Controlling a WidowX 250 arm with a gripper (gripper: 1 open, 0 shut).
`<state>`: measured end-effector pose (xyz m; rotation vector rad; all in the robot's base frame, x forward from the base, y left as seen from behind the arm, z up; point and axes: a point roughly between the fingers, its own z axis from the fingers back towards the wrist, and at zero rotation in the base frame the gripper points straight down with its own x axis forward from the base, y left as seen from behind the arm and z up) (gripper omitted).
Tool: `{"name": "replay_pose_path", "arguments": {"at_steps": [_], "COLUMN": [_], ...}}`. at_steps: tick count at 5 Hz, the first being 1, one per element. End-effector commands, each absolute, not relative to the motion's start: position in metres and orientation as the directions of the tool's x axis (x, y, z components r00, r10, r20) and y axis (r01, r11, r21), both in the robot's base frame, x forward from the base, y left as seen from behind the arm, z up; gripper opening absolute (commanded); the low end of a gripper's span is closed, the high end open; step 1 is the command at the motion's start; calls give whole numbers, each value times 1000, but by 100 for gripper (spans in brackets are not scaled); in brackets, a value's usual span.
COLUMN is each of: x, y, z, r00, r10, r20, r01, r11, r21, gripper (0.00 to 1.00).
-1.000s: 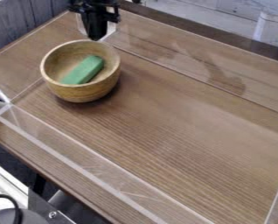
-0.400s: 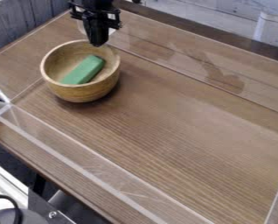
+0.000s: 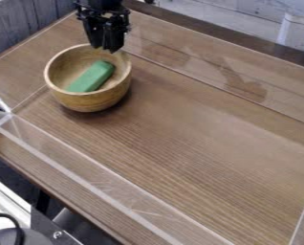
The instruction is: Put the green block in the brown bowl
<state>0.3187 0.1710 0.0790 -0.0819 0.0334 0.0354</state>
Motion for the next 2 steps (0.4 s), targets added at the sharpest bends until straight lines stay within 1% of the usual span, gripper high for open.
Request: {"name": "replay_pose_path", "arguments": {"at_steps": [1,2], "x": [327,331], "y": [178,173], "z": [108,128], "r00": [998,997], "r10": [45,36], "r20": [36,69], "r01": [-43,-31], "r11": [998,998], "r21": [-54,-60], "gripper": [100,100]}}
